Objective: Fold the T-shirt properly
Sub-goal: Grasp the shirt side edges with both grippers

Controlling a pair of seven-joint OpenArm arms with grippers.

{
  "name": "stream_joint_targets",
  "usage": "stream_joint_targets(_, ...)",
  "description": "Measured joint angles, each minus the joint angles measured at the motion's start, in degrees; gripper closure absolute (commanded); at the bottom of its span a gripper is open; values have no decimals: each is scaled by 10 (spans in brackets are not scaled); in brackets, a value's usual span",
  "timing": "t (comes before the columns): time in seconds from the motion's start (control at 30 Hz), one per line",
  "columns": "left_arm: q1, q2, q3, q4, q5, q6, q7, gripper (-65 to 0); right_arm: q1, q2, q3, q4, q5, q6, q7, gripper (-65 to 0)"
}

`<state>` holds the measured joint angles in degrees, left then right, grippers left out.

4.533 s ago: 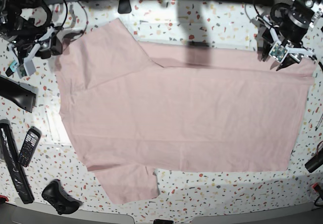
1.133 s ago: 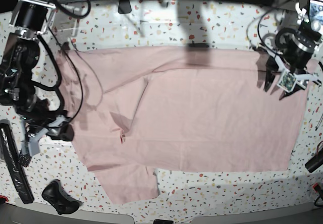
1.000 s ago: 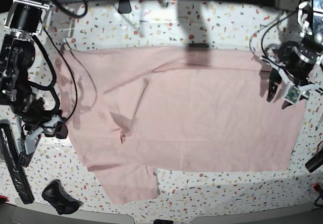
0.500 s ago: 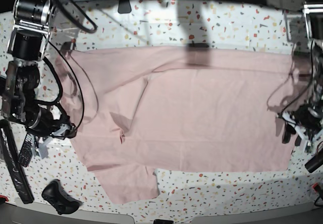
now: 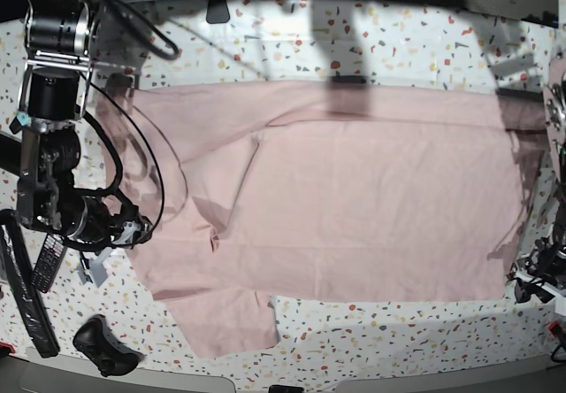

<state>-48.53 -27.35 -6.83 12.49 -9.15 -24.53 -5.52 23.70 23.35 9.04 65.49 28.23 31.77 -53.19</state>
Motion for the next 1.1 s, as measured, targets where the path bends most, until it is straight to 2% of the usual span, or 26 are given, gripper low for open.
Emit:
stream_joint_targets(0.07, -9, 3, 0, -36, 22, 5, -30, -254, -1, 0, 0, 0, 0, 0, -6, -240)
stream_joint_targets(0.13, -8, 10, 0, -62, 26, 30, -41, -254, -1, 0, 0, 0, 0, 0, -17, -240)
stream_joint_targets(0.27, 8, 15, 0, -80, 28, 33, -46, -253, -1, 1, 0, 0, 0, 0, -18, -232)
stream_joint_targets(0.33, 8, 14, 0, -80, 28, 33, -38, -217, -1, 2, 0, 0, 4, 4, -22, -166)
stream_joint_targets(0.4, 4, 11, 0, -79, 27, 31, -28, -118, -1, 2, 0, 0, 21, 7, -31, -58)
stream_joint_targets(0.43, 3, 9, 0, -78, 27, 17, -24, -41, -1, 2, 0, 1, 31, 10, -33, -27)
stream_joint_targets(0.47, 2, 5, 0, -78, 28, -3, -21, 0, -1, 1, 0, 5, 31, 12, -34, -11)
stream_joint_targets(0.6, 10, -30, 0, -70, 30, -94, -18, 0, -3, 2, 1, 49, 32, 14, -59, 0)
stream_joint_targets(0.67, 30, -53, 0, -46, 26, -120, -18, 0, -1, 2, 1, 75, 33, 15, -92, 0)
stream_joint_targets(0.73, 63, -75, 0, -7, 6, -127, 13, 0, -2, 2, 2, 95, 37, 16, -118, 0)
stream_joint_targets(0.83, 137, -91, -1, 78, -83, -126, 91, 0, -23, 3, 3, 128, 48, 16, -114, 0)
stream_joint_targets(0.9, 193, -96, 0, 155, -118, -127, 143, 0, -47, 3, 4, 149, 47, 16, -115, 0)
stream_joint_targets(0.93, 221, -97, 1, 198, -133, -113, 162, 0, -63, 3, 6, 161, 46, 17, -115, 0)
stream_joint_targets(1.0, 274, -97, 1, 284, -161, -51, 194, 0, -98, 1, 14, 194, 44, 17, -110, 0)
stream_joint_targets(1.1, 357, -99, -2, 399, -164, 23, 200, 0, -156, -2, 46, 259, 47, 15, -74, 0)
